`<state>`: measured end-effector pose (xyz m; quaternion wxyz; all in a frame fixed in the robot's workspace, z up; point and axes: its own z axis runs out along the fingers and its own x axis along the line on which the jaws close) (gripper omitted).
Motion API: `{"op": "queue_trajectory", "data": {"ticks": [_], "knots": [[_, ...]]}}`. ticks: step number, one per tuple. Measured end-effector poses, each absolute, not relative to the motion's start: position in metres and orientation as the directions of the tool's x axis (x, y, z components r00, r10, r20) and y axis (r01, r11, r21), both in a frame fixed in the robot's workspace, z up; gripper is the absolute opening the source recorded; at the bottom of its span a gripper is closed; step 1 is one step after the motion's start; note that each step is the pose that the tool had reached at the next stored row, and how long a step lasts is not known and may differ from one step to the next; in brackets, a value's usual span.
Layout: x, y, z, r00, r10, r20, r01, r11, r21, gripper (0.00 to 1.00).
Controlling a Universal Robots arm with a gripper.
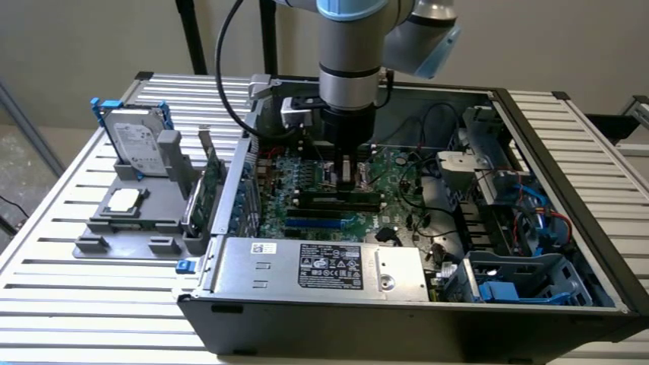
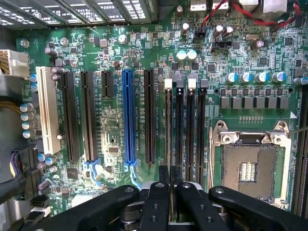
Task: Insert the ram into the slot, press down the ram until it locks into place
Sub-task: 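Insert the ram into the slot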
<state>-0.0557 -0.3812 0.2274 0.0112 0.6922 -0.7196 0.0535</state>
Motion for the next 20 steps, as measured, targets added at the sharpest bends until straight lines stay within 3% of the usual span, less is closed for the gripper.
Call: {"op": "queue_trajectory", "data": {"ticks": [20], "knots": [[-0.0535, -0.3811, 0.2274, -0.041, -0.995, 0.09, -0.998, 0.036, -0.052, 0.13]]}}
